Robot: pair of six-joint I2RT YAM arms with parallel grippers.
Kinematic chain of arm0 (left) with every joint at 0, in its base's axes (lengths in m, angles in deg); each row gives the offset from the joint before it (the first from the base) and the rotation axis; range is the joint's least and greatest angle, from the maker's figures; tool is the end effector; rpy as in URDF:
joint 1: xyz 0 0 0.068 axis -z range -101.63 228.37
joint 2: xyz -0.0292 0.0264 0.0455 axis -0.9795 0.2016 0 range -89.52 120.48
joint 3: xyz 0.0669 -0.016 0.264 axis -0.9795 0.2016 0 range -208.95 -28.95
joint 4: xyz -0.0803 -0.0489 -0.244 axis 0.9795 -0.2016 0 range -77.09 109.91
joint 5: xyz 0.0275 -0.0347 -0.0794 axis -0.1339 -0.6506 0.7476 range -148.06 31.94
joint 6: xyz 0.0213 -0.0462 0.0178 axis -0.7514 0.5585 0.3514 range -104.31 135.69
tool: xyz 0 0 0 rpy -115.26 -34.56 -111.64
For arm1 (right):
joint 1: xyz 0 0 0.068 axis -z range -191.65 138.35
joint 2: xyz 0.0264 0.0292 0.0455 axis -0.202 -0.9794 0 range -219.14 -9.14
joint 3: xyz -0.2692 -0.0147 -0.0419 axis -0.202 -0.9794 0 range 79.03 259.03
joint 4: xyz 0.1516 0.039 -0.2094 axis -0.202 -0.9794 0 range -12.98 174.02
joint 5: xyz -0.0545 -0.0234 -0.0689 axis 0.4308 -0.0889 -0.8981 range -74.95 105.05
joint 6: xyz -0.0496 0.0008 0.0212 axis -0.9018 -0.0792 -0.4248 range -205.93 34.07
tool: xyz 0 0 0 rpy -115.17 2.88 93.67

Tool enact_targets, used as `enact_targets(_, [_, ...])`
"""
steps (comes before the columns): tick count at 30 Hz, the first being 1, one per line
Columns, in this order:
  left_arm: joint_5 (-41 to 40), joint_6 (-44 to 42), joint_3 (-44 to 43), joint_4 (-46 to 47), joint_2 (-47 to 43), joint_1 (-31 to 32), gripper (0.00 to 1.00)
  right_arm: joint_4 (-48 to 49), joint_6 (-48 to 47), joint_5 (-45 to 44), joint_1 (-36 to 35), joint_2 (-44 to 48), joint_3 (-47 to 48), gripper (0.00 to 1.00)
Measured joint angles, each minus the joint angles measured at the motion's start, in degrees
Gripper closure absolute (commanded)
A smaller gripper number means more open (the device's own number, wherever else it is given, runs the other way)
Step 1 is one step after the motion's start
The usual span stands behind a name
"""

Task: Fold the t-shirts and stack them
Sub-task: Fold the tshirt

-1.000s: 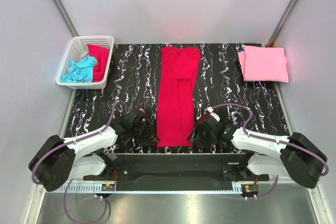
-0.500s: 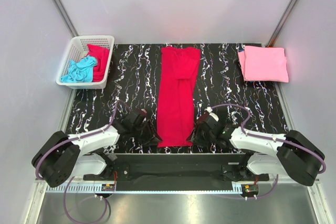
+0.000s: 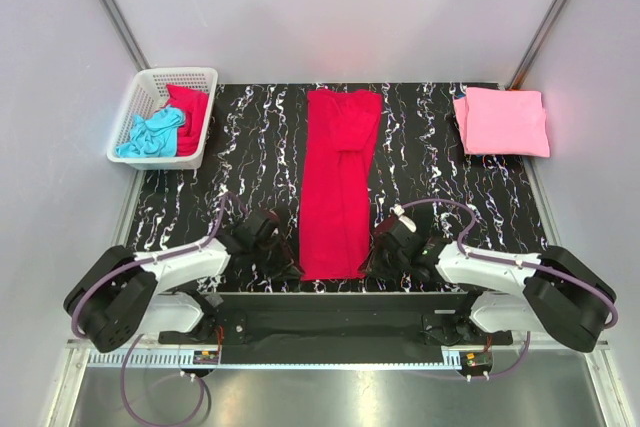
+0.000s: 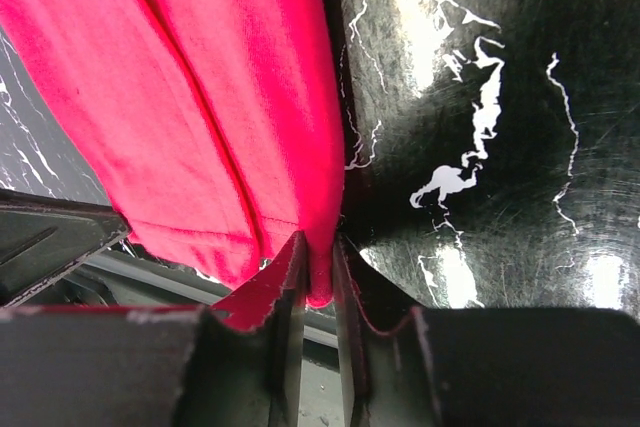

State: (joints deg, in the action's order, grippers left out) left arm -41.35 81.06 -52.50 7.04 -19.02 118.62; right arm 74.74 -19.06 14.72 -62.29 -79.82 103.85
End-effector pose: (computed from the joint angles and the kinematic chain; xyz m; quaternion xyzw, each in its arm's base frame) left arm 0.1440 -0.1352 0.1308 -0.1708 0.9407 -0.2899 0.0439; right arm 0.1327 0.1615 0.1387 0.1356 0.9444 0.2547 0.1578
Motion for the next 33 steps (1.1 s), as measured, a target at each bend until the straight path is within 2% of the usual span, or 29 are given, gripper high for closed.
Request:
enact_targets(8, [2.4,0.0,-0.9,5.7,4.4,0.0,0.74,0.7,0.0,0.5,0.0,-1.1,0.4,0.78])
enact_targets(11, [2.5,0.0,-0.9,5.9,4.5,0.0,0.81,0.7,0.0,0.8,0.0,-1.6,0.7,0.8])
enact_targets(13, [2.3,-0.2,-0.9,5.5,4.5,0.0,0.93,0.9,-0.2,1.0,0.0,-1.9,0.8,0.96])
enact_targets(14, [2.3,-0.2,-0.9,5.4,4.4,0.0,0.98,0.9,-0.2,1.1,0.0,-2.1,0.9,1.0])
enact_targets(25, [-2.6,-1.6,-0.9,-2.1,-1.6,0.1,1.0,0.4,-0.2,1.3,0.0,-2.5,1.4,1.0])
enact_targets(33, [-5.3,-3.0,-1.6,-6.2,-9.5,0.3,1.0,-5.2,-2.3,0.1,-0.2,-1.6,3.1,1.0])
